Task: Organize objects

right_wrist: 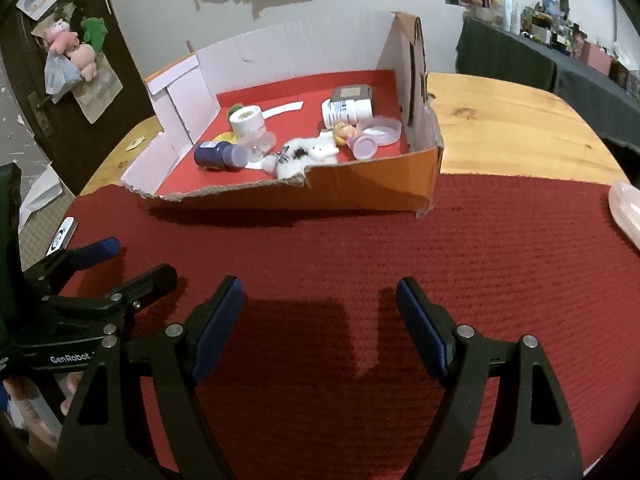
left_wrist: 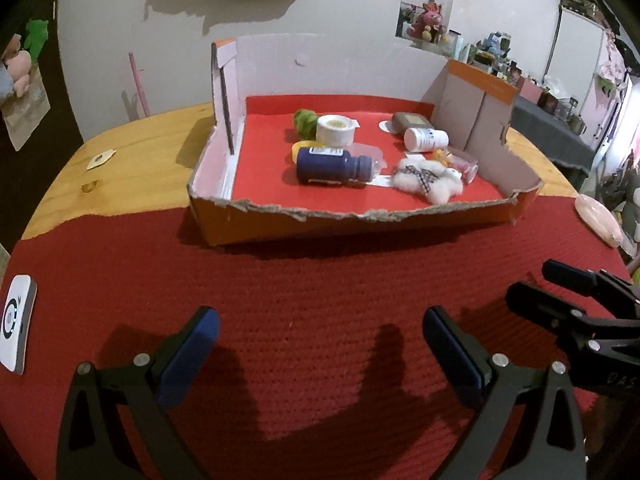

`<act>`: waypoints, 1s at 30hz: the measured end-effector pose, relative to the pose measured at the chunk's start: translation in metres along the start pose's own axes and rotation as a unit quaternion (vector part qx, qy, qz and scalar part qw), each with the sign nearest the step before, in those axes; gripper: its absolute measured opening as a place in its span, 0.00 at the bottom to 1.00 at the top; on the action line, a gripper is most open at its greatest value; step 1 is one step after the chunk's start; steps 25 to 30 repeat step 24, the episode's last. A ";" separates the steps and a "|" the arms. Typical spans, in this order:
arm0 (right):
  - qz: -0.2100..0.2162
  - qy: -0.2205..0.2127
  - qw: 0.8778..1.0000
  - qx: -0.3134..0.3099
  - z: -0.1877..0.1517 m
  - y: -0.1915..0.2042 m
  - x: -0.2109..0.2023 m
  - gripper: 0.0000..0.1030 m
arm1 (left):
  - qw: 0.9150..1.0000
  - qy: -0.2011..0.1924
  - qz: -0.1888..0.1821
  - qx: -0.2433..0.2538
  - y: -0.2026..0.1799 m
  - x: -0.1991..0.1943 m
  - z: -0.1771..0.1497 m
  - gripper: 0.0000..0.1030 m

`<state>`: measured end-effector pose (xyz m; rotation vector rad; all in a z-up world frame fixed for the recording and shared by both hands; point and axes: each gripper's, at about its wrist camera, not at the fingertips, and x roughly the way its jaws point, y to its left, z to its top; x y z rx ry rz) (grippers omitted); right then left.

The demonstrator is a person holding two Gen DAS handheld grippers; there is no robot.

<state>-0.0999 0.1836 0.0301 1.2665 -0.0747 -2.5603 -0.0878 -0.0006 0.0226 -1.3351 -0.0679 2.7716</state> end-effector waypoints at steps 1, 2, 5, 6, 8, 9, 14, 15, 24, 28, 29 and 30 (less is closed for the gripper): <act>-0.001 0.000 1.000 -0.001 -0.001 0.000 0.001 0.76 | 1.000 0.001 -0.003 -0.003 0.000 0.000 0.000 1.00; -0.001 0.001 1.000 -0.001 -0.001 0.000 0.001 0.76 | 1.000 0.002 -0.005 -0.005 0.001 0.000 0.001 1.00; -0.001 0.002 1.000 0.002 -0.003 -0.002 0.002 0.76 | 1.000 0.007 -0.005 -0.008 0.003 0.002 0.000 1.00; -0.001 0.003 1.000 0.003 -0.004 -0.003 0.003 0.76 | 1.000 0.010 -0.005 -0.009 0.003 0.003 0.000 1.00; -0.003 0.004 1.000 0.004 -0.005 -0.004 0.005 0.76 | 1.000 0.016 -0.009 -0.013 0.005 0.005 -0.001 1.00; -0.005 0.004 1.000 0.004 -0.005 -0.004 0.006 0.76 | 1.000 0.018 -0.010 -0.015 0.006 0.005 -0.002 1.00; -0.007 0.002 1.000 0.001 -0.006 -0.004 0.007 0.76 | 0.999 0.024 -0.010 -0.021 0.008 0.006 -0.005 1.00; -0.007 0.002 1.000 0.002 -0.005 -0.005 0.008 0.76 | 0.999 0.024 -0.009 -0.020 0.008 0.005 -0.005 1.00; -0.010 -0.001 1.000 -0.003 -0.006 -0.004 0.009 0.77 | 0.999 0.031 -0.006 -0.017 0.007 0.007 -0.006 1.00; -0.010 -0.001 1.000 -0.003 -0.006 -0.004 0.009 0.77 | 0.999 0.031 -0.006 -0.017 0.007 0.007 -0.006 1.00; -0.010 -0.001 1.000 -0.003 -0.006 -0.004 0.009 0.77 | 0.999 0.031 -0.006 -0.017 0.007 0.007 -0.006 1.00; -0.010 -0.001 1.000 -0.003 -0.006 -0.004 0.009 0.77 | 0.999 0.031 -0.006 -0.017 0.007 0.007 -0.006 1.00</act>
